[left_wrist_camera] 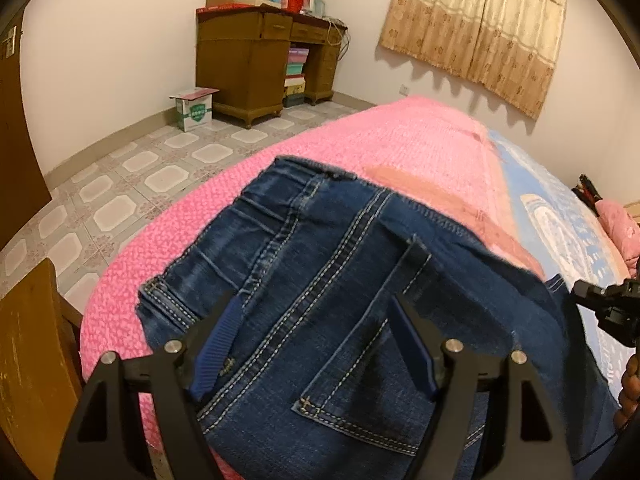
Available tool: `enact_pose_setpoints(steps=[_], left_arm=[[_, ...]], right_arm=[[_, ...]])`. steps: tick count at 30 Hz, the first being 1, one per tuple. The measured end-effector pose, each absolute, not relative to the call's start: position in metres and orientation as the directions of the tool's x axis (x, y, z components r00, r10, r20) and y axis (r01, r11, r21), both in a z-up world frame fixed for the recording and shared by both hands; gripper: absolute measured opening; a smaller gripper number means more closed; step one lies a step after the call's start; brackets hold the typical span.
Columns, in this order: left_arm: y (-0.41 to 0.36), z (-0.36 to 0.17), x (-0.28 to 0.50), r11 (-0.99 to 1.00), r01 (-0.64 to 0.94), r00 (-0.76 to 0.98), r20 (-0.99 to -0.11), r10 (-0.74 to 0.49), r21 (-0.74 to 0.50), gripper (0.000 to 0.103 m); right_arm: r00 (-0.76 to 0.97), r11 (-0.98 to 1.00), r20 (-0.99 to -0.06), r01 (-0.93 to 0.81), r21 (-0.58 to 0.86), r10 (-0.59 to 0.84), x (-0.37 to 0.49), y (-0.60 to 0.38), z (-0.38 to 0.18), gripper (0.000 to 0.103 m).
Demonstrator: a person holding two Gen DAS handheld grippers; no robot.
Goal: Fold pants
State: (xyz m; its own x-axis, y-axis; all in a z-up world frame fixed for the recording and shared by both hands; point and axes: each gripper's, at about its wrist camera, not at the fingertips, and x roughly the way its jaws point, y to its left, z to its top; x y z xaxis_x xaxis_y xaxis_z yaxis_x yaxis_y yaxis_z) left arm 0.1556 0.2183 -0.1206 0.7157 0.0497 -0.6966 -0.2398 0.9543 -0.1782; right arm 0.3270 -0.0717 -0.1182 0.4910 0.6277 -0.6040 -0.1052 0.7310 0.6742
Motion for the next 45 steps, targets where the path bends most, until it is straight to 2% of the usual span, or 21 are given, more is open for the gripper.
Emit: enact_pose_setpoints(steps=[1, 2, 3, 4, 5, 7, 9, 10, 11, 14, 17, 20, 25, 29, 31, 33, 34, 36, 38, 42, 45], left_arm=[[0.218, -0.121, 0.155, 0.956, -0.238, 0.718, -0.695, 0.052, -0.174, 0.078], [0.217, -0.121, 0.155, 0.956, -0.237, 0.718, -0.694, 0.054, -0.172, 0.078], [0.216, -0.121, 0.156, 0.956, -0.238, 0.717, -0.694, 0.054, -0.172, 0.078], [0.216, -0.121, 0.156, 0.956, -0.237, 0.718, -0.694, 0.052, -0.174, 0.079], [0.216, -0.121, 0.156, 0.956, -0.235, 0.718, -0.694, 0.05, -0.175, 0.079], [0.215, -0.122, 0.155, 0.957, -0.235, 0.719, -0.693, 0.055, -0.169, 0.079], [0.213, -0.122, 0.155, 0.958, -0.237, 0.72, -0.691, 0.061, -0.162, 0.079], [0.211, -0.122, 0.155, 0.959, -0.237, 0.72, -0.69, 0.065, -0.157, 0.08], [0.21, -0.123, 0.155, 0.961, -0.234, 0.72, -0.69, 0.068, -0.15, 0.081], [0.206, -0.124, 0.156, 0.966, -0.229, 0.719, -0.691, 0.081, -0.124, 0.081], [0.205, -0.124, 0.157, 0.968, -0.217, 0.724, -0.686, 0.074, -0.124, 0.087], [0.201, -0.125, 0.161, 0.971, -0.207, 0.724, -0.686, 0.071, -0.118, 0.094], [0.184, -0.134, 0.172, 0.981, -0.195, 0.704, -0.698, 0.133, -0.009, 0.103], [0.167, -0.142, 0.18, 0.974, -0.198, 0.688, -0.693, 0.218, 0.11, 0.103], [0.165, -0.137, 0.18, 0.974, -0.196, 0.68, -0.7, 0.217, 0.112, 0.103], [0.172, -0.126, 0.175, 0.977, -0.193, 0.681, -0.706, 0.197, 0.086, 0.103], [0.176, -0.122, 0.171, 0.977, -0.199, 0.688, -0.698, 0.197, 0.08, 0.103], [0.186, -0.112, 0.161, 0.969, -0.231, 0.703, -0.673, 0.23, 0.091, 0.103], [0.195, -0.106, 0.153, 0.962, -0.259, 0.713, -0.654, 0.253, 0.09, 0.103], [0.198, -0.1, 0.139, 0.967, -0.255, 0.733, -0.65, 0.199, 0.009, 0.103], [0.178, -0.104, 0.137, 0.983, -0.186, 0.723, -0.677, 0.138, 0.002, 0.103]], right_arm=[[0.488, 0.726, -0.599, -0.112, 0.679, 0.635, 0.327, -0.07, -0.118, 0.018], [0.485, 0.717, -0.591, -0.118, 0.687, 0.645, 0.327, -0.068, -0.118, 0.037], [0.481, 0.702, -0.576, -0.123, 0.702, 0.661, 0.328, -0.067, -0.118, 0.05], [0.48, 0.696, -0.572, -0.123, 0.707, 0.665, 0.328, -0.066, -0.118, 0.071], [0.484, 0.698, -0.571, -0.124, 0.705, 0.663, 0.33, -0.064, -0.117, 0.075], [0.484, 0.738, -0.607, -0.133, 0.661, 0.631, 0.332, -0.058, -0.116, 0.075], [0.491, 0.795, -0.656, -0.14, 0.59, 0.574, 0.335, -0.051, -0.114, 0.065], [0.485, 0.812, -0.675, -0.141, 0.566, 0.555, 0.338, -0.047, -0.115, 0.039], [0.462, 0.813, -0.688, -0.145, 0.563, 0.559, 0.341, -0.043, -0.119, 0.023], [0.413, 0.867, -0.765, -0.167, 0.469, 0.494, 0.346, -0.026, -0.131, 0.012], [0.459, 0.88, -0.755, -0.176, 0.44, 0.469, 0.343, -0.029, -0.127, 0.005], [0.511, 0.886, -0.738, -0.119, 0.448, 0.442, 0.348, -0.039, -0.123, 0.003], [0.544, 0.925, -0.764, -0.062, 0.374, 0.346, 0.361, -0.032, -0.139, 0.004], [0.547, 0.928, -0.775, -0.008, 0.372, 0.315, 0.37, -0.031, -0.148, 0.005], [0.559, 0.923, -0.767, 0.005, 0.385, 0.317, 0.374, -0.034, -0.143, 0.005], [0.6, 0.888, -0.718, 0.029, 0.459, 0.352, 0.369, -0.049, -0.127, 0.005], [0.654, 0.876, -0.681, 0.06, 0.479, 0.328, 0.356, -0.062, -0.114, 0.01], [0.761, 0.841, -0.585, 0.098, 0.533, 0.282, 0.324, -0.089, -0.084, 0.01], [0.79, 0.84, -0.54, 0.059, 0.539, 0.291, 0.298, -0.097, -0.066, 0.01], [0.72, 0.93, -0.633, -0.047, 0.364, 0.284, 0.252, -0.063, -0.067, 0.01], [0.664, 0.939, -0.68, -0.107, 0.325, 0.311, 0.222, -0.045, -0.093, 0.01]])
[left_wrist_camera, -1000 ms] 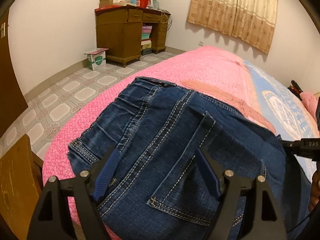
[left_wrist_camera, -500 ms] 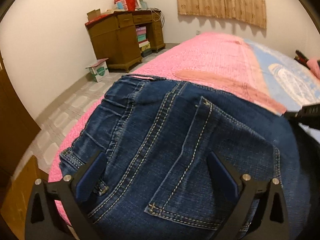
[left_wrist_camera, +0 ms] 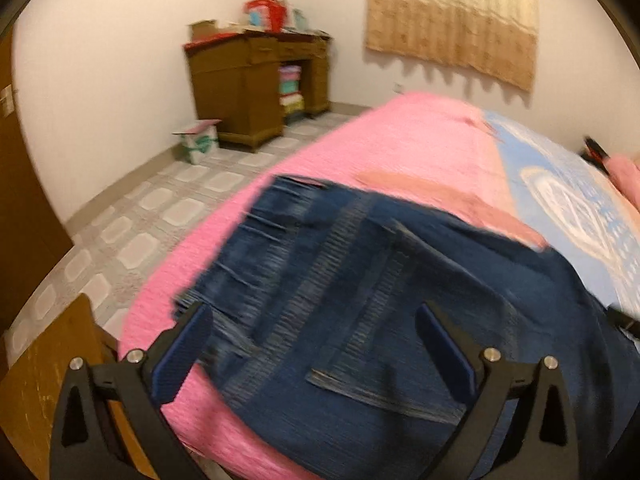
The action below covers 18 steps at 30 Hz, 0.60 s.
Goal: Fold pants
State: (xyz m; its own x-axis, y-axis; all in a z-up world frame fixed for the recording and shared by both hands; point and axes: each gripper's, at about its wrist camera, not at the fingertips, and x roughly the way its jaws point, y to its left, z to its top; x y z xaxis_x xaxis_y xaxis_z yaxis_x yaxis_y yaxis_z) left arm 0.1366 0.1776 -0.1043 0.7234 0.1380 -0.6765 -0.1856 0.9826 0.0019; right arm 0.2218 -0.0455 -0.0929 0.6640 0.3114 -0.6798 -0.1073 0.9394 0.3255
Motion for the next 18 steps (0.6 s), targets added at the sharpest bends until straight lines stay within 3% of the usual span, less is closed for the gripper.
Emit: enact_pose_setpoints(steps=[5, 14, 18], left_arm=[[0.146, -0.11, 0.127, 0.994, -0.095, 0.709, -0.697, 0.105, 0.053, 0.103], [0.112, -0.097, 0.121, 0.995, -0.045, 0.705, -0.703, 0.094, 0.088, 0.103], [0.092, -0.088, 0.117, 0.994, -0.01, 0.717, -0.692, 0.082, 0.108, 0.103]], right_arm=[[0.583, 0.952, -0.769, -0.031, 0.304, 0.265, 0.204, -0.068, -0.136, 0.01], [0.634, 0.863, -0.748, 0.25, 0.439, 0.197, 0.128, -0.27, -0.151, 0.004], [0.577, 0.839, -0.811, 0.486, 0.245, -0.098, 0.075, -0.359, -0.141, 0.007]])
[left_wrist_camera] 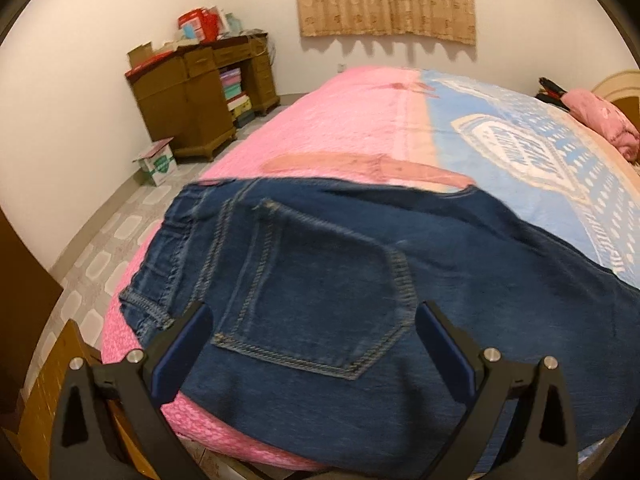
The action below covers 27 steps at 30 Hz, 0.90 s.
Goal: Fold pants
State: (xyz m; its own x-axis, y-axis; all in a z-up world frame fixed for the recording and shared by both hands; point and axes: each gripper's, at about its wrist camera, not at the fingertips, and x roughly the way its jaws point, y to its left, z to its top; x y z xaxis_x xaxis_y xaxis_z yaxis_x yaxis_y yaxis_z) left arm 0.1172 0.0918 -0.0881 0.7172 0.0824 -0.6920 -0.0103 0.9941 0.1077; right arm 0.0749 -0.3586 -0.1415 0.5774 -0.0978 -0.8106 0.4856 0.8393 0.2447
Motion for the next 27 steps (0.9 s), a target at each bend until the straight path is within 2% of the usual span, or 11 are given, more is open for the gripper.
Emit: enact_pose_setpoints(steps=[6, 8, 12, 16, 20, 23, 25, 27], left_arm=[[0.055, -0.08, 0.116, 0.994, 0.066, 0.703, -0.711, 0.017, 0.089, 0.103], [0.044, -0.077, 0.115, 0.994, 0.09, 0.698, -0.716, -0.022, 0.057, 0.103], [0.02, -0.074, 0.112, 0.993, 0.12, 0.677, -0.732, -0.082, -0.001, 0.103], [-0.005, -0.075, 0.111, 0.99, 0.142, 0.653, -0.753, -0.086, 0.01, 0.103], [-0.021, -0.071, 0.106, 0.989, 0.149, 0.648, -0.757, -0.089, 0.01, 0.103], [-0.026, -0.066, 0.1, 0.988, 0.155, 0.654, -0.751, -0.086, 0.023, 0.103], [-0.028, -0.062, 0.095, 0.987, 0.159, 0.665, -0.743, -0.078, 0.039, 0.103], [-0.027, -0.058, 0.095, 0.986, 0.158, 0.674, -0.736, -0.069, 0.052, 0.103]], right_arm=[[0.638, 0.725, -0.729, 0.62, 0.299, -0.245, -0.032, -0.443, -0.109, 0.008], [0.671, 0.646, -0.695, 0.654, 0.392, -0.257, -0.078, -0.475, -0.104, 0.008], [0.71, 0.538, -0.685, 0.647, 0.541, -0.165, -0.123, -0.515, -0.117, 0.009], [0.76, 0.443, -0.649, 0.595, 0.671, -0.037, -0.152, -0.524, -0.137, 0.009], [0.793, 0.363, -0.608, 0.562, 0.743, 0.018, -0.166, -0.524, -0.153, 0.009], [0.771, 0.369, -0.631, 0.564, 0.739, 0.084, -0.152, -0.522, -0.163, 0.009], [0.748, 0.413, -0.662, 0.591, 0.693, 0.041, -0.149, -0.522, -0.159, 0.009], [0.756, 0.434, -0.655, 0.589, 0.682, 0.003, -0.149, -0.527, -0.154, 0.009]])
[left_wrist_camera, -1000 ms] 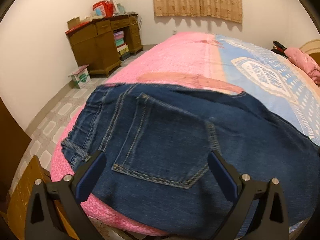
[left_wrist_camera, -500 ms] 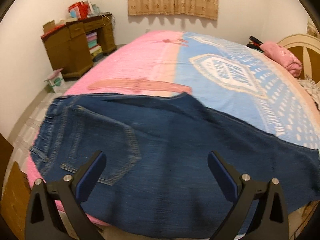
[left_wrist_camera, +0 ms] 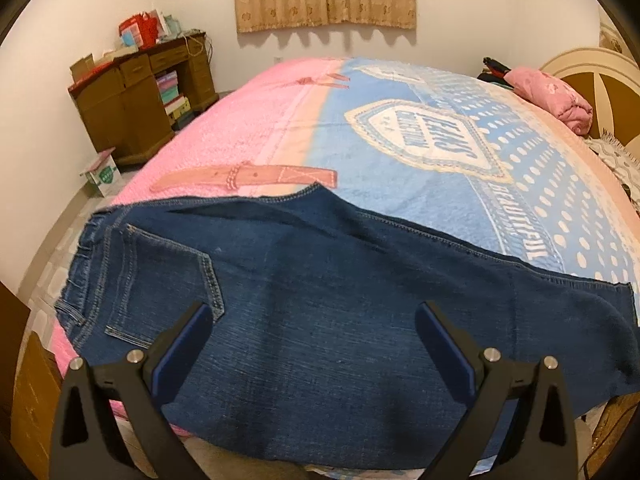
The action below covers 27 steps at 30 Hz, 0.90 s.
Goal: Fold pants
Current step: 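Lower the held jeans leg hem onto the bed and open the right gripper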
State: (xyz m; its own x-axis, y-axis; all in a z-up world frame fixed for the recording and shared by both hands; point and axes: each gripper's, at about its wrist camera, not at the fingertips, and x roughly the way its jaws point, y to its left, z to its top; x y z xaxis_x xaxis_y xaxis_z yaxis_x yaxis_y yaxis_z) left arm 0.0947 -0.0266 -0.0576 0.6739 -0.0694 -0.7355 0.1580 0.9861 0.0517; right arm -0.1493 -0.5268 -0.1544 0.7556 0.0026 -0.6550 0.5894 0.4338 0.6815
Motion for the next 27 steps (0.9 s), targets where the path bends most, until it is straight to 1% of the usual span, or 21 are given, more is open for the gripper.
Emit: enact_pose_setpoints(steps=[1, 3, 5, 6, 7, 8, 10, 11, 13, 14, 16, 17, 19, 22, 24, 25, 26, 27], left_arm=[[-0.026, -0.056, 0.094, 0.986, 0.157, 0.676, -0.734, -0.066, 0.055, 0.103], [-0.024, -0.055, 0.094, 0.987, 0.15, 0.674, -0.736, -0.063, 0.053, 0.103], [-0.022, -0.056, 0.095, 0.989, 0.142, 0.668, -0.741, -0.065, 0.041, 0.103], [-0.021, -0.056, 0.094, 0.99, 0.139, 0.665, -0.744, -0.069, 0.033, 0.103], [-0.021, -0.056, 0.094, 0.99, 0.137, 0.662, -0.746, -0.07, 0.028, 0.103], [-0.021, -0.057, 0.094, 0.99, 0.135, 0.658, -0.749, -0.07, 0.027, 0.103], [-0.024, -0.057, 0.094, 0.99, 0.14, 0.657, -0.75, -0.069, 0.031, 0.103], [-0.025, -0.057, 0.094, 0.989, 0.144, 0.658, -0.75, -0.07, 0.034, 0.103], [-0.029, -0.055, 0.092, 0.987, 0.152, 0.662, -0.746, -0.067, 0.046, 0.103], [-0.03, -0.055, 0.091, 0.986, 0.155, 0.666, -0.744, -0.063, 0.055, 0.103], [-0.032, -0.055, 0.09, 0.986, 0.156, 0.667, -0.742, -0.06, 0.061, 0.103], [-0.033, -0.055, 0.089, 0.986, 0.157, 0.666, -0.744, -0.061, 0.059, 0.103], [-0.035, -0.055, 0.089, 0.986, 0.158, 0.662, -0.747, -0.063, 0.056, 0.103], [-0.036, -0.055, 0.087, 0.985, 0.158, 0.664, -0.745, -0.059, 0.063, 0.103], [-0.036, -0.055, 0.088, 0.986, 0.156, 0.662, -0.748, -0.059, 0.06, 0.103], [-0.035, -0.055, 0.088, 0.986, 0.156, 0.659, -0.75, -0.063, 0.054, 0.103], [-0.034, -0.055, 0.087, 0.987, 0.155, 0.657, -0.751, -0.064, 0.051, 0.103], [-0.034, -0.055, 0.087, 0.987, 0.154, 0.657, -0.751, -0.064, 0.051, 0.103]], right_arm=[[0.754, 0.437, -0.657, 0.591, 0.678, -0.002, -0.151, -0.53, -0.154, 0.01], [0.739, 0.441, -0.674, 0.598, 0.669, 0.02, -0.147, -0.534, -0.159, 0.014], [0.722, 0.445, -0.688, 0.597, 0.668, 0.063, -0.144, -0.533, -0.165, 0.031], [0.725, 0.446, -0.684, 0.588, 0.675, 0.079, -0.144, -0.532, -0.168, 0.036], [0.735, 0.443, -0.672, 0.574, 0.689, 0.093, -0.144, -0.53, -0.169, 0.044], [0.742, 0.439, -0.663, 0.565, 0.699, 0.101, -0.145, -0.529, -0.17, 0.046], [0.756, 0.428, -0.643, 0.544, 0.721, 0.121, -0.147, -0.526, -0.172, 0.046], [0.774, 0.423, -0.616, 0.515, 0.745, 0.144, -0.147, -0.524, -0.172, 0.046], [0.799, 0.426, -0.578, 0.469, 0.773, 0.168, -0.148, -0.523, -0.169, 0.046], [0.807, 0.437, -0.565, 0.452, 0.778, 0.17, -0.146, -0.521, -0.167, 0.043], [0.811, 0.452, -0.556, 0.432, 0.78, 0.184, -0.143, -0.52, -0.165, 0.042], [0.798, 0.453, -0.573, 0.447, 0.771, 0.189, -0.141, -0.52, -0.166, 0.042], [0.74, 0.478, -0.648, 0.511, 0.715, 0.179, -0.133, -0.52, -0.173, 0.042], [0.699, 0.489, -0.677, 0.518, 0.702, 0.231, -0.124, -0.518, -0.185, 0.042], [0.65, 0.53, -0.72, 0.533, 0.659, 0.242, -0.113, -0.509, -0.193, 0.042], [0.653, 0.549, -0.724, 0.53, 0.646, 0.223, -0.112, -0.507, -0.191, 0.031], [0.653, 0.564, -0.729, 0.529, 0.634, 0.206, -0.11, -0.505, -0.189, 0.008], [0.654, 0.57, -0.729, 0.527, 0.63, 0.201, -0.108, -0.503, -0.187, 0.008]])
